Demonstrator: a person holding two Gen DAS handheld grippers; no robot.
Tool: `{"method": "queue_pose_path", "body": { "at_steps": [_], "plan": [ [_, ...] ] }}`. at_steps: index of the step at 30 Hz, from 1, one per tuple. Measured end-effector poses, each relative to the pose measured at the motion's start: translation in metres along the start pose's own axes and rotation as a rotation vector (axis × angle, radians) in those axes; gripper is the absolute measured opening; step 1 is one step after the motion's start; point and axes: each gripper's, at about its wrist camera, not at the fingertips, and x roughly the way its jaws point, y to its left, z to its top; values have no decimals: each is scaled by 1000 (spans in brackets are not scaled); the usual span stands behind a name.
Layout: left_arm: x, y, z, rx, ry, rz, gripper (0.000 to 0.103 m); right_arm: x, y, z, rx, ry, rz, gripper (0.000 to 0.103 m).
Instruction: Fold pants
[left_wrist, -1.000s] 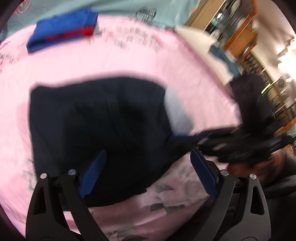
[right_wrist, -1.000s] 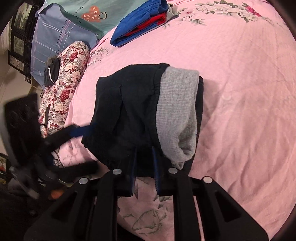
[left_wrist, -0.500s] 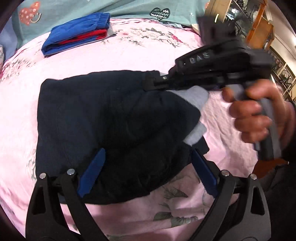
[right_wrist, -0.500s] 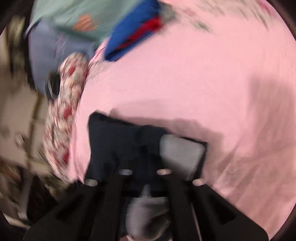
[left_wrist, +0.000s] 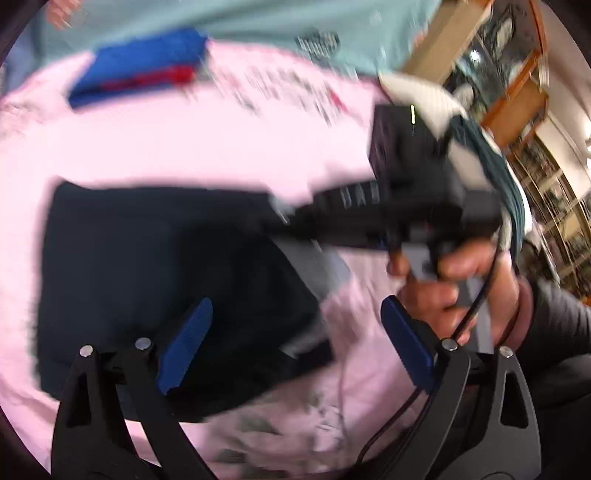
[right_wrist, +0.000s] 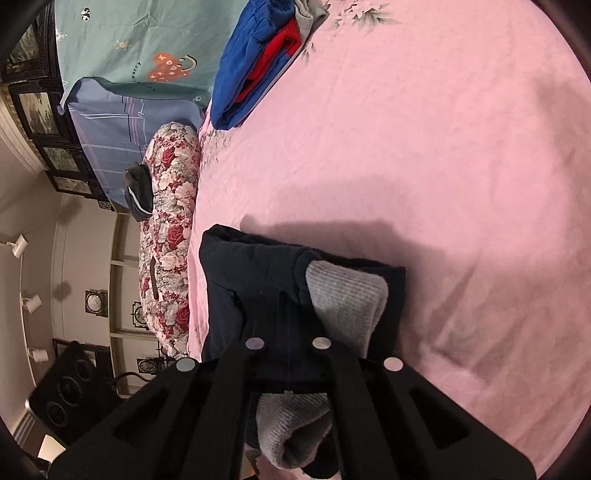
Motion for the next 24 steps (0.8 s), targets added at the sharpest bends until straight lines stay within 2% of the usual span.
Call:
{"method": "queue_pose_path", "body": {
  "at_steps": [3, 7, 17, 21, 24],
  "plan": [
    [10, -16, -7, 76, 24, 51, 94, -4, -2, 0, -14, 9, 6, 0],
    [10, -16, -9, 77, 39, 51, 94, -3, -3, 1, -18, 17, 13, 0],
    [1, -29, -25, 158, 63, 70, 94, -3, -6, 3, 6, 12, 22, 0],
    [-23, -32, -29, 232, 59, 39, 94, -13, 2, -1, 60, -8, 8, 0],
    [-63, -16, -25, 221, -23, 25, 95, -38, 25, -14, 23, -54, 25, 9]
  ]
}}
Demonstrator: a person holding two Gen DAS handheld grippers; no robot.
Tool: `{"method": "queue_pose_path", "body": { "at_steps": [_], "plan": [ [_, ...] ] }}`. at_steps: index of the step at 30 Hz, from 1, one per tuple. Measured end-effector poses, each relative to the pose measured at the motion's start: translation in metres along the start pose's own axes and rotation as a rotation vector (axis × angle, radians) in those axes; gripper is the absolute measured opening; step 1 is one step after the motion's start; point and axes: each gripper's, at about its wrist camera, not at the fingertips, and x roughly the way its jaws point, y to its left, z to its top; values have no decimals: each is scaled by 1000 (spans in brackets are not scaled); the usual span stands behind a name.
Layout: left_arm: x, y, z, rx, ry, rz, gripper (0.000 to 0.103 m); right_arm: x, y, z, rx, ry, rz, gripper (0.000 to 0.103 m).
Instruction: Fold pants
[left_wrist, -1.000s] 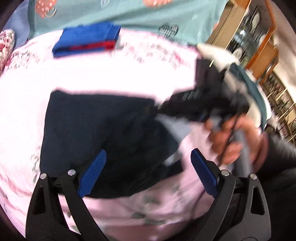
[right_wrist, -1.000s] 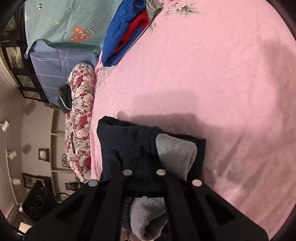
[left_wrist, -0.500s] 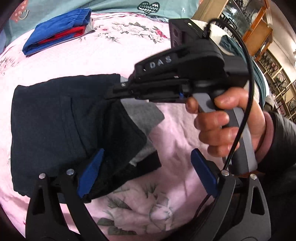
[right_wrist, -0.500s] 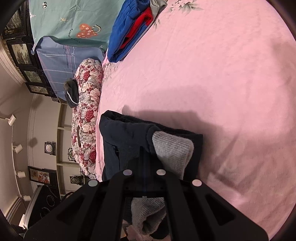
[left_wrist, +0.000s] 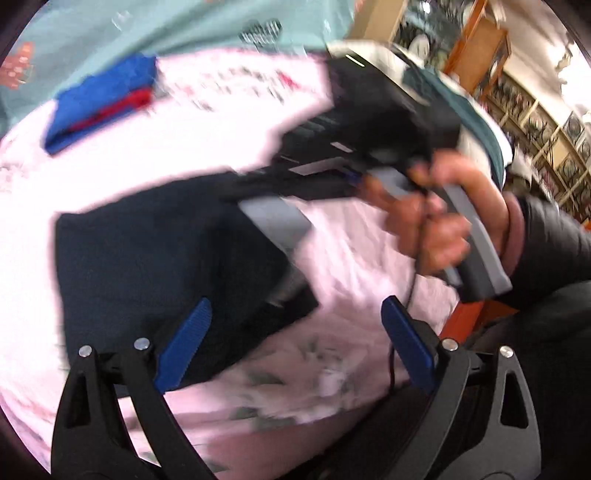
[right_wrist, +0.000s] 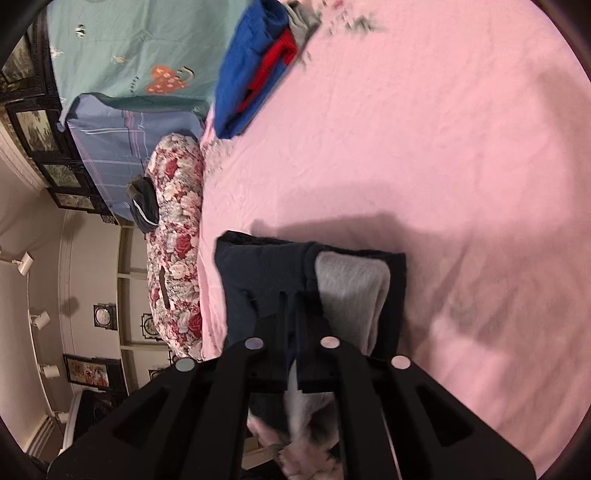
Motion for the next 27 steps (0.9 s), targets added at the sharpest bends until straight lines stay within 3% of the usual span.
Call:
{"method": "queue_pose_path", "body": {
  "at_steps": [3, 5, 7, 8, 9, 11, 13, 15, 16, 17, 23, 27],
  "plan": [
    [-26, 40, -1, -81, -61, 32, 95, -12, 17, -19, -62, 1, 25, 10],
    [-26, 69, -6, -144, -54, 55, 95, -7, 18, -35, -91, 22, 1, 11],
    [-8, 100, -21, -213, 27, 46, 95, 8, 3, -50, -87, 59, -165, 12],
    [8, 108, -31, -223, 113, 48, 95, 7, -6, -55, -63, 41, -169, 4],
    [20, 110, -40, -195, 178, 61, 95, 4, -14, -58, -17, 15, -136, 2],
    [19, 96, -48, -33, 169, 102, 95, -8, -20, -62, 82, -18, -105, 4],
    [9, 85, -46, 58, 169, 110, 95, -23, -6, -67, 53, -81, -142, 17],
    [-7, 89, -39, 62, 125, 85, 95, -33, 10, -71, 8, -140, -233, 55],
    [-15, 95, -35, 48, 102, 81, 96, -37, 16, -73, -9, -171, -290, 62],
    [-21, 103, -31, 27, 84, 79, 98, -40, 24, -74, -31, -200, -338, 64],
    [-29, 168, -4, -229, 54, 71, 98, -32, 41, -70, -13, -257, -416, 66],
    [-37, 165, 4, -250, 12, -39, 98, -26, 48, -71, 11, -276, -481, 66]
  ]
}}
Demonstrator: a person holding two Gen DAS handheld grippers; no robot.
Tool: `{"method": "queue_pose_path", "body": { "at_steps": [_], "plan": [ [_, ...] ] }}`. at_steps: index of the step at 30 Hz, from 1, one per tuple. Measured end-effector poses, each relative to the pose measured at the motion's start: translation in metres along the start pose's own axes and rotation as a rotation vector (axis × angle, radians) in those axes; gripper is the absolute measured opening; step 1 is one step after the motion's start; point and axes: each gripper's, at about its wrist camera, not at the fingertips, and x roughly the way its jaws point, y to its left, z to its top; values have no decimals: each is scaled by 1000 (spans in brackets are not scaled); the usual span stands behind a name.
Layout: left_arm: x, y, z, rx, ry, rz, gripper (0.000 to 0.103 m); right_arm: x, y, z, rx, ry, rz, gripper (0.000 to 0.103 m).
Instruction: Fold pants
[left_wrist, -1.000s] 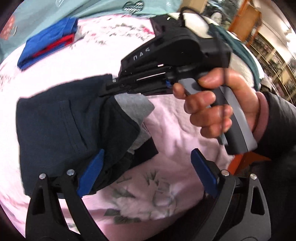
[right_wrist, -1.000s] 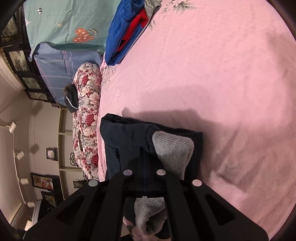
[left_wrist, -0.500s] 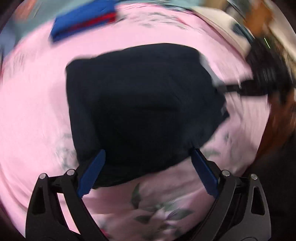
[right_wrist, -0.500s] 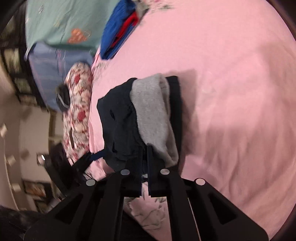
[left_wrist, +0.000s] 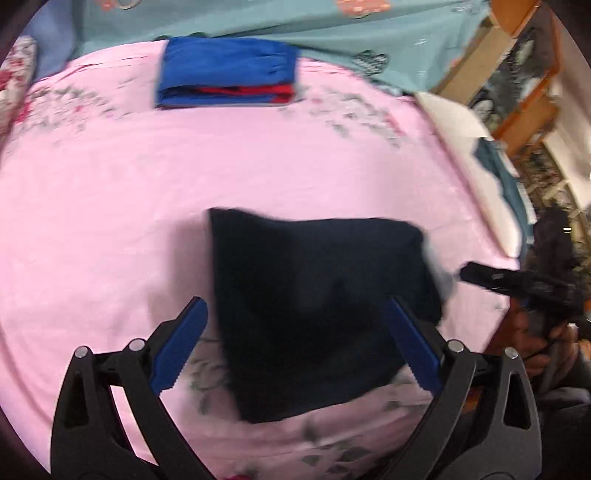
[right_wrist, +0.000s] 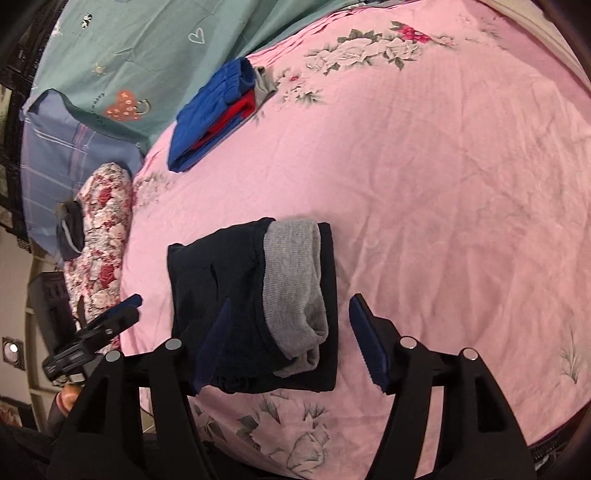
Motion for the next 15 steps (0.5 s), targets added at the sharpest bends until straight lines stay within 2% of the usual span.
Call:
{"method": "queue_pose_path", "body": {
  "at_steps": [4, 9, 11, 13, 15],
  "plan": [
    [19, -40, 7, 101, 27, -122, 99, -10, 1, -6, 47, -28, -4, 66],
    [79, -84, 0, 152, 122, -159, 99, -18, -12, -13, 54, -22, 8, 71],
    [97, -93, -2, 171, 145, -111, 99, -15, -19, -10, 49, -4, 24, 71],
    [105, -101, -12, 223, 132, -44, 99, -7, -25, -4, 34, 24, 54, 71],
    [108, -106, -17, 243, 124, -10, 100, 0, -30, 1, 24, 61, 93, 71]
  ]
}}
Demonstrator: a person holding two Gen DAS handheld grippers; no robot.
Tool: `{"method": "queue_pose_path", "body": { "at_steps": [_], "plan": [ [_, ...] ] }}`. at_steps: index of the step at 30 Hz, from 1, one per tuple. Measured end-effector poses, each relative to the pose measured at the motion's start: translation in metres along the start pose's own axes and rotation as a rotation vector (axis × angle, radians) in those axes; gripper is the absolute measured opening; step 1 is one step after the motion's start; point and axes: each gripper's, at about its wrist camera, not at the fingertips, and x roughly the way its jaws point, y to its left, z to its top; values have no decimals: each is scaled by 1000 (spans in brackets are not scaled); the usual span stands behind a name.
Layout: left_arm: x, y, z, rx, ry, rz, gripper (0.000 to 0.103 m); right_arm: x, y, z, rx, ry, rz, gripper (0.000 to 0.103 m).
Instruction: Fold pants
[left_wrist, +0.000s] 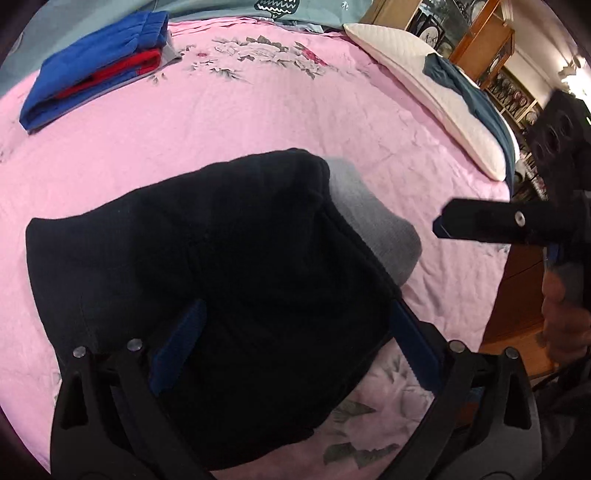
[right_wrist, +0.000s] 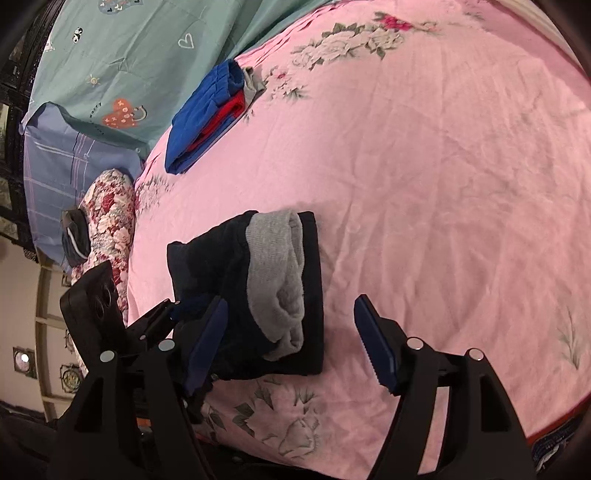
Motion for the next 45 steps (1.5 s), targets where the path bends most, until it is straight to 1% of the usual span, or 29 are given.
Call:
{"method": "queue_pose_path", "body": {
  "at_steps": [2, 4, 5, 8, 13, 15, 17, 22, 24, 27, 30, 34, 36, 38, 41, 43, 44, 45],
  "plan": [
    [0, 2, 0, -20, 2, 6, 100, 10, -6, 8, -15, 35, 60, 72],
    [0, 7, 2, -46, 8, 5, 100, 22, -11, 17, -28, 64, 98, 72],
    [0, 8, 3, -61, 12, 8, 100, 22, -11, 17, -28, 64, 98, 72],
    [2, 10, 5, -74, 21, 29, 100, 38, -16, 31, -47, 107, 167, 72],
    [5, 8, 6, -97, 23, 64, 100, 61, -22, 45, -98, 169, 203, 72],
    [6, 7, 7, -104, 25, 76, 100, 68, -26, 49, -93, 195, 238, 72],
    [6, 6, 8, -109, 27, 86, 100, 72, -30, 52, -85, 207, 277, 72],
    [6, 4, 8, -118, 23, 102, 100, 79, -25, 62, -128, 206, 345, 72],
    [6, 4, 9, -124, 22, 105, 100, 83, -21, 67, -152, 211, 357, 72],
    [6, 5, 8, -133, 16, 106, 100, 89, -16, 70, -196, 216, 375, 75],
    [5, 7, 7, -139, 11, 104, 100, 92, -16, 72, -233, 208, 391, 75],
    [0, 9, 2, -139, -2, 102, 100, 94, -15, 76, -246, 160, 360, 75],
    [-2, 9, 1, -138, -9, 99, 100, 99, -8, 75, -271, 168, 342, 76],
    [-4, 9, 1, -134, -15, 94, 100, 100, -5, 74, -263, 192, 342, 76],
    [-4, 10, 0, -126, -25, 81, 100, 94, -15, 75, -204, 217, 414, 76],
    [-3, 11, 0, -123, -28, 77, 100, 90, -25, 75, -154, 251, 485, 76],
    [-3, 12, 0, -122, -29, 73, 100, 89, -30, 76, -131, 272, 521, 75],
    [-2, 12, 0, -122, -30, 70, 100, 88, -33, 76, -123, 284, 535, 72]
  ]
}}
